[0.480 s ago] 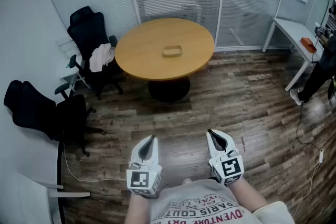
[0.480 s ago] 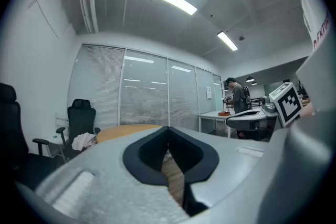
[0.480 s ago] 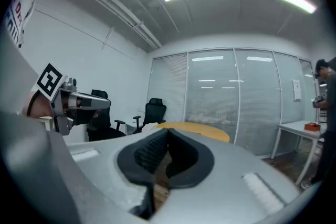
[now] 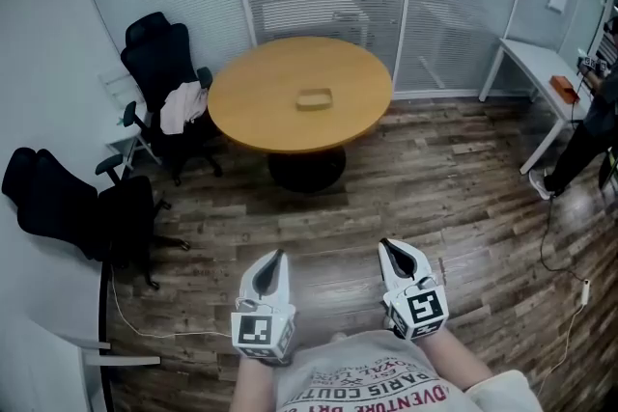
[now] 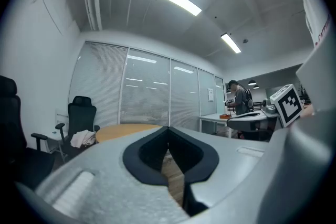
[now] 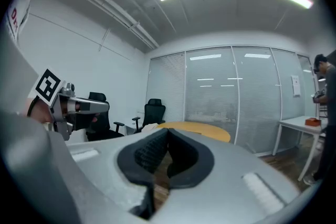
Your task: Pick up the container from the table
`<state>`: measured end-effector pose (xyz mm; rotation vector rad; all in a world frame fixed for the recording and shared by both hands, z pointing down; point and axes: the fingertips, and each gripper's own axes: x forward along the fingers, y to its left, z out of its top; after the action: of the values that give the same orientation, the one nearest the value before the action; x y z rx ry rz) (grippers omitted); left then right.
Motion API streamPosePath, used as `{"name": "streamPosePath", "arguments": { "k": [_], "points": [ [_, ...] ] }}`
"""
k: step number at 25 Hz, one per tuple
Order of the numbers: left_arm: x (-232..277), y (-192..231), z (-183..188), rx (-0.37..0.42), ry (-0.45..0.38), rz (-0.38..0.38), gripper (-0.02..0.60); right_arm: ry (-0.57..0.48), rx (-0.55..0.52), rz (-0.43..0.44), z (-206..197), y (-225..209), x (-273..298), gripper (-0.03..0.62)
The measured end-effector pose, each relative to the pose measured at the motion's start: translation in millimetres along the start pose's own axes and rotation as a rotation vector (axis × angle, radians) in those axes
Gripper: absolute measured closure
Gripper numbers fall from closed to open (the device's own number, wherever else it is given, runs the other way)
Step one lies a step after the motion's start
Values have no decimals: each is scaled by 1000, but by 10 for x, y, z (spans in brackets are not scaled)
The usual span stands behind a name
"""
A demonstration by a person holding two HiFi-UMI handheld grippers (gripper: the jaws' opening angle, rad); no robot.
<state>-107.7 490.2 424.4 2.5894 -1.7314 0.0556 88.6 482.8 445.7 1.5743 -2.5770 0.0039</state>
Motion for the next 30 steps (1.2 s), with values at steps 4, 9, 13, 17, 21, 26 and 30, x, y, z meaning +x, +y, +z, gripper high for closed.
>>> {"name": "streamPosePath", "arguments": {
  "k": [4,9,13,17,21,26,30],
  "points": [
    [8,26,-35,-13,8,-9,575,20,-8,-10,-32,13,40,591],
    [55,63,-152,-38,34,-4,575,57,-10,-4,-156,-46,112,591],
    [168,168,-234,-47,51,14,575,90,1,7,-261,-104,285,591],
    [389,284,-307,-44,73,48,575,117,-6,45,-366,-212,602,591],
    [778,512,-325,-19,97,74,575,127,6,73,-398,-394,1121,591],
    [1506,817,-220,-34,87,100,575,132,24,96,-375,-758,1872,591],
    [2249,982,-97,-36,86,105,575,128,36,103,-266,-1198,2506,591]
  ]
}}
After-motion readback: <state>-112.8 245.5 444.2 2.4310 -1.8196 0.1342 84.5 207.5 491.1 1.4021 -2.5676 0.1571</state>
